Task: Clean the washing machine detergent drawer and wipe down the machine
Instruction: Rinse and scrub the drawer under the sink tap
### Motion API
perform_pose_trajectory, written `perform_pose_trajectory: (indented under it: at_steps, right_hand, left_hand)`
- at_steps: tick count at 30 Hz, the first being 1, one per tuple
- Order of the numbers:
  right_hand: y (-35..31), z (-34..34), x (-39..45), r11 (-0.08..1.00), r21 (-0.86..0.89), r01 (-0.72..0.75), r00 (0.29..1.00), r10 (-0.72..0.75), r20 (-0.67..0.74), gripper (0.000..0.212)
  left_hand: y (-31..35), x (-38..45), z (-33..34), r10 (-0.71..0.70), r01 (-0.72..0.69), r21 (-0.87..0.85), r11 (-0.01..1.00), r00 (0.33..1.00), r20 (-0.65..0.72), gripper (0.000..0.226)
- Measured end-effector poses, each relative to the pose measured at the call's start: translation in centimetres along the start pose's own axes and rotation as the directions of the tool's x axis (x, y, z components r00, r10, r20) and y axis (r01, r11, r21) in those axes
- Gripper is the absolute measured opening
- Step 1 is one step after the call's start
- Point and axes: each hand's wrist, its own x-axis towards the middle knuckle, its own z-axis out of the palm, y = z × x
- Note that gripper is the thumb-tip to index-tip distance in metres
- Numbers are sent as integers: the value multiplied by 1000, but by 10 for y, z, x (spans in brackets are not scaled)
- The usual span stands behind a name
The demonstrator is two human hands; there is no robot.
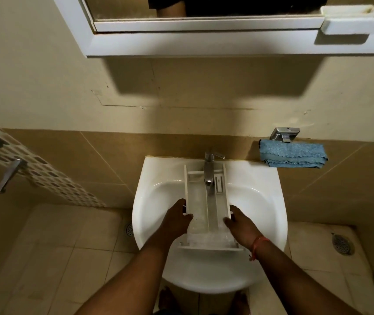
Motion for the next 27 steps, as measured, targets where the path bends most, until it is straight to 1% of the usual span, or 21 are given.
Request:
perform_pose_trajectory:
  at_steps: [2, 4, 8, 12, 15, 17, 21, 24, 27]
  right_hand:
    - [6, -3, -3, 1000, -6, 7, 997, -7, -72, 39]
    - [9, -6, -6, 999, -25, 37, 995, -39, -89, 39]
    - [5, -8, -7, 995, -58, 79, 989, -86, -119, 40]
    - [4, -5, -7, 995, -78, 64, 982, -77, -174, 41]
    - [3, -6, -8, 995, -79, 53, 981, -67, -182, 39]
    - [3, -7, -8, 995, -86, 43, 981, -58, -187, 38]
    - [-1, -12, -13, 995, -102, 23, 988, -38, -149, 36]
    - [-5, -16, -16, 988, -152, 16, 997, -28, -78, 33]
    - [-10, -23, -18, 981, -196, 0, 1000, -2, -8, 33]
  left_hand:
    - [3, 0, 5, -20, 22, -62, 998, 1000, 20, 33]
    - [3, 1, 10, -44, 47, -115, 992, 998, 34, 32]
    - [3, 1, 15, -78, 81, -164, 983, 997, 26, 33]
    - [5, 1, 18, -100, 103, -212, 972, 995, 27, 32]
    - [5, -1, 19, -110, 113, -230, 967, 994, 28, 30]
    - [5, -2, 19, -108, 115, -232, 966, 993, 41, 34]
    - [6, -7, 17, -111, 124, -208, 970, 991, 70, 40]
    - [5, -12, 14, -113, 121, -171, 978, 992, 55, 34]
    - [4, -18, 9, -87, 97, -140, 985, 993, 80, 30]
